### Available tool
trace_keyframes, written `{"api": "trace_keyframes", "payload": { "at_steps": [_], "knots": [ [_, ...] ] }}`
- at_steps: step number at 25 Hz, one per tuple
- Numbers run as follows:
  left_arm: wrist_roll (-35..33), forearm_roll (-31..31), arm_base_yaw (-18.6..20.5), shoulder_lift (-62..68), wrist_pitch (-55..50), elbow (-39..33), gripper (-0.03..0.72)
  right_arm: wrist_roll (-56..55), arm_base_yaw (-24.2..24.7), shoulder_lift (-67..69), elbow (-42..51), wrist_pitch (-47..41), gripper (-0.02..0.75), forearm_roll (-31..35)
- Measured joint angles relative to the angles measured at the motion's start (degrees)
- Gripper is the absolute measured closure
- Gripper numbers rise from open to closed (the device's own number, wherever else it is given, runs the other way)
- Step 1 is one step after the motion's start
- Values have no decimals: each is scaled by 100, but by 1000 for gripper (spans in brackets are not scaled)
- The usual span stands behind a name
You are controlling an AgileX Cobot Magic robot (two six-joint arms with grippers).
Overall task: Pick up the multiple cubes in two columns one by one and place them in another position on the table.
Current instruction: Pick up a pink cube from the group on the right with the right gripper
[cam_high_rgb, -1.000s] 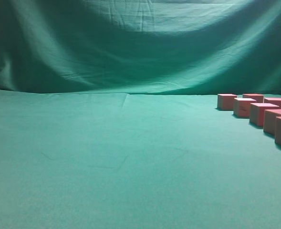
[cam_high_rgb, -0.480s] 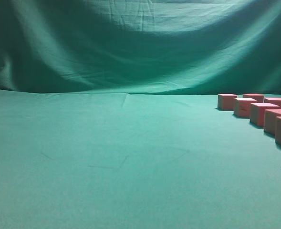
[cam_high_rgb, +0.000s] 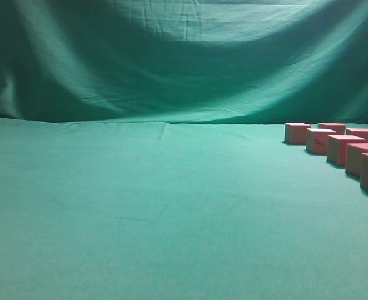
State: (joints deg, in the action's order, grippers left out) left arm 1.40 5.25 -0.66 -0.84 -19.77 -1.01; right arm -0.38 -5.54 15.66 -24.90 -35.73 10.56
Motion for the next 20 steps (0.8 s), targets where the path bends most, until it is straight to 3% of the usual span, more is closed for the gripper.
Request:
{"api": "trace_keyframes", "payload": {
  "at_steps": [4, 5, 9, 20],
  "knots": [
    [0, 0, 0, 0, 0, 0, 688, 1186, 0, 870, -513, -1168, 690, 396],
    [0, 0, 0, 0, 0, 0, 688, 1257, 0, 1110, -653, -1469, 738, 469],
    [0, 0, 0, 0, 0, 0, 688, 1370, 0, 2223, -1054, -2242, 738, 614],
    [0, 0, 0, 0, 0, 0, 688, 1209, 0, 3746, -1166, -1899, 738, 1032]
  ]
}}
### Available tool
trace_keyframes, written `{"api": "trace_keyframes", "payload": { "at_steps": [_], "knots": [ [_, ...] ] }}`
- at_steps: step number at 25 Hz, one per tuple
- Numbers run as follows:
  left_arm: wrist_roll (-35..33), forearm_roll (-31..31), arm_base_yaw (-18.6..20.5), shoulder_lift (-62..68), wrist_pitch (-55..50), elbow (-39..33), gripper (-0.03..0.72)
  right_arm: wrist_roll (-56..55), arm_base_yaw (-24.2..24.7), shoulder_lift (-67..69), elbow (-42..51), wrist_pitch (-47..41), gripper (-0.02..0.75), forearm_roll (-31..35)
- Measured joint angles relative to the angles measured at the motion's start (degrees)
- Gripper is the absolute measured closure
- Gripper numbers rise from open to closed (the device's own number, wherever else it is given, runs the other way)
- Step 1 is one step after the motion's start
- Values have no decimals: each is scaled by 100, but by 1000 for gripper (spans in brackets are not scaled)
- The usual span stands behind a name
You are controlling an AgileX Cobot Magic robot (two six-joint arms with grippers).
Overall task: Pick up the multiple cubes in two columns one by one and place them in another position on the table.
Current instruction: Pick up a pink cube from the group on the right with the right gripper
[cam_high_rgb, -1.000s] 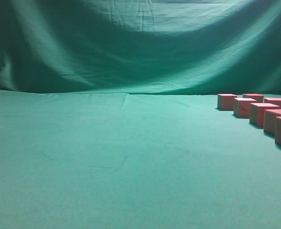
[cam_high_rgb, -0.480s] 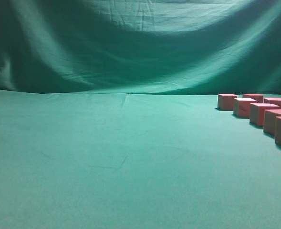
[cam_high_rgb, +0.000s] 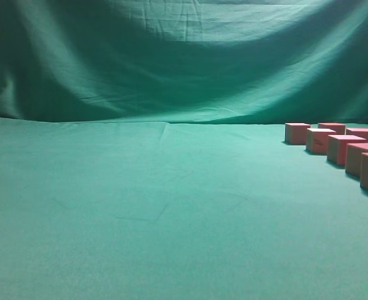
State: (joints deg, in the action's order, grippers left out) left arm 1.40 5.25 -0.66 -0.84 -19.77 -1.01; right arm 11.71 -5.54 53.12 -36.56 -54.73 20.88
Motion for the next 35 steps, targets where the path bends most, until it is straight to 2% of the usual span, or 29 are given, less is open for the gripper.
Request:
{"api": "trace_keyframes", "payload": {
  "at_steps": [3, 6, 8, 11, 15, 21, 28, 29, 30, 33, 34, 35],
  "knots": [
    [0, 0, 0, 0, 0, 0, 688, -9, -148, 223, -4, 107, 738, -2],
    [0, 0, 0, 0, 0, 0, 688, -42, -723, 451, -60, 425, 738, -53],
    [0, 0, 0, 0, 0, 0, 688, -304, -1143, 684, -130, 676, 738, -323],
    [0, 0, 0, 0, 0, 0, 688, -1241, -1605, 1100, -288, 792, 738, -1214],
    [0, 0, 0, 0, 0, 0, 688, -1737, -1899, 1727, -555, 862, 738, -1775],
    [0, 0, 0, 0, 0, 0, 688, -1832, -1991, 2589, -826, 1050, 738, -1906],
    [0, 0, 0, 0, 0, 0, 688, -1836, -1991, 3001, -829, 1421, 335, -1919],
    [0, 0, 0, 0, 0, 0, 688, -1836, -1991, 3010, -829, 1477, 297, -1919],
    [0, 0, 0, 0, 0, 0, 688, -1845, -1991, 3010, -829, 1536, 272, -1919],
    [0, 0, 0, 0, 0, 0, 688, -1845, -1991, 3066, -838, 1656, 282, -1919],
    [0, 0, 0, 0, 0, 0, 688, -1845, -1991, 3122, -838, 1686, 241, -1919],
    [0, 0, 0, 0, 0, 0, 688, -1845, -1991, 3178, -838, 1697, 256, -1919]
  ]
}}
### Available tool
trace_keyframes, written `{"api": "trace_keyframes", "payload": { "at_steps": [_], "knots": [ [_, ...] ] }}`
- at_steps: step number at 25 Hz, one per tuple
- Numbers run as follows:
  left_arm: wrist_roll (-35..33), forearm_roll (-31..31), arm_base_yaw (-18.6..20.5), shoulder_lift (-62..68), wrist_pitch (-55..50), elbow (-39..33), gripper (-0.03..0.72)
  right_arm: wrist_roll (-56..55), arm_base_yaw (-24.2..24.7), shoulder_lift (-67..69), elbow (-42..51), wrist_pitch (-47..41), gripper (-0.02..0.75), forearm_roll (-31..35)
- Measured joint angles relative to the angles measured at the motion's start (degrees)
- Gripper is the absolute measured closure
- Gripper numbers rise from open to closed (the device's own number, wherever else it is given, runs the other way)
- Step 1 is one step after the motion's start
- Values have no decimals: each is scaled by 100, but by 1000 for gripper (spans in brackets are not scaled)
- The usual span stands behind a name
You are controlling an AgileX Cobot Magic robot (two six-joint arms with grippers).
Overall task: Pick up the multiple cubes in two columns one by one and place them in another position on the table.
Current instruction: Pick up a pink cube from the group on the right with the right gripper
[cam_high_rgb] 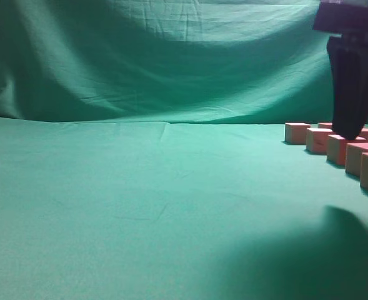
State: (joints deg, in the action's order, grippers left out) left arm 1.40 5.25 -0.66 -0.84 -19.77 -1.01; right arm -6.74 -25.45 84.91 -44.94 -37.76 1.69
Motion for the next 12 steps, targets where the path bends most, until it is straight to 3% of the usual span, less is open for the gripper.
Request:
{"api": "trace_keyframes", "payload": {
  "at_steps": [12],
  "knots": [
    [0, 0, 0, 0, 0, 0, 688, -25, 0, 815, 0, 297, 256, 0]
  ]
}}
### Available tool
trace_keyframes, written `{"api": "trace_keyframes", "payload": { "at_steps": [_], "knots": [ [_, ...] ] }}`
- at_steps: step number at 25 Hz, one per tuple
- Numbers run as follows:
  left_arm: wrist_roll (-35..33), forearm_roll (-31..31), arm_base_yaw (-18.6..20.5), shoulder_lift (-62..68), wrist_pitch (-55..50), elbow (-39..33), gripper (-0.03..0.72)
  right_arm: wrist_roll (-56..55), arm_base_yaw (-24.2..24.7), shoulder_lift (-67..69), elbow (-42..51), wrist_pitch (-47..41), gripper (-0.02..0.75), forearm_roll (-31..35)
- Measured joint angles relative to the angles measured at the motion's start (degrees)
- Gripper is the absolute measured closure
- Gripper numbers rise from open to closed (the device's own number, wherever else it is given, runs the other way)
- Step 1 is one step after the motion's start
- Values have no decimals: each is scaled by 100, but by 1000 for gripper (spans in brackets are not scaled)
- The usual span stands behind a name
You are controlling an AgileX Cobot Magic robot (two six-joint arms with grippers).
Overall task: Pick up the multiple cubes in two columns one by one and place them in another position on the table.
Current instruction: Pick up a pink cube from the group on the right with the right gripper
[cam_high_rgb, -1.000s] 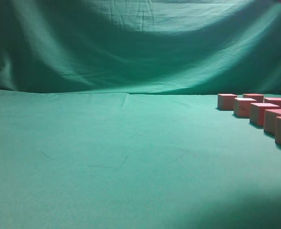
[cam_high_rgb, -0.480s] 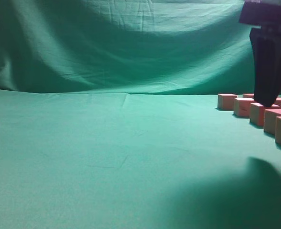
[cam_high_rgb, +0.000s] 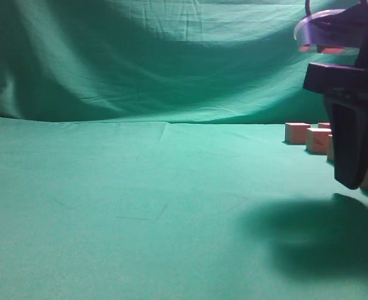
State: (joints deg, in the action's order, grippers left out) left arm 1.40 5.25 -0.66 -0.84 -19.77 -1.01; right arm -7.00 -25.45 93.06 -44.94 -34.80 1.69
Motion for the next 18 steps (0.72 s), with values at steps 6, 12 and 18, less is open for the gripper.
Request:
{"api": "trace_keyframes", "payload": {
  "at_steps": [6, 12, 18],
  "knots": [
    [0, 0, 0, 0, 0, 0, 688, -22, 0, 40, -4, 36, 476, 0],
    [0, 0, 0, 0, 0, 0, 688, 62, 0, 49, -427, -1099, 476, 97],
    [0, 0, 0, 0, 0, 0, 688, 1107, 0, 49, -1846, -2282, 476, 526]
  ]
}}
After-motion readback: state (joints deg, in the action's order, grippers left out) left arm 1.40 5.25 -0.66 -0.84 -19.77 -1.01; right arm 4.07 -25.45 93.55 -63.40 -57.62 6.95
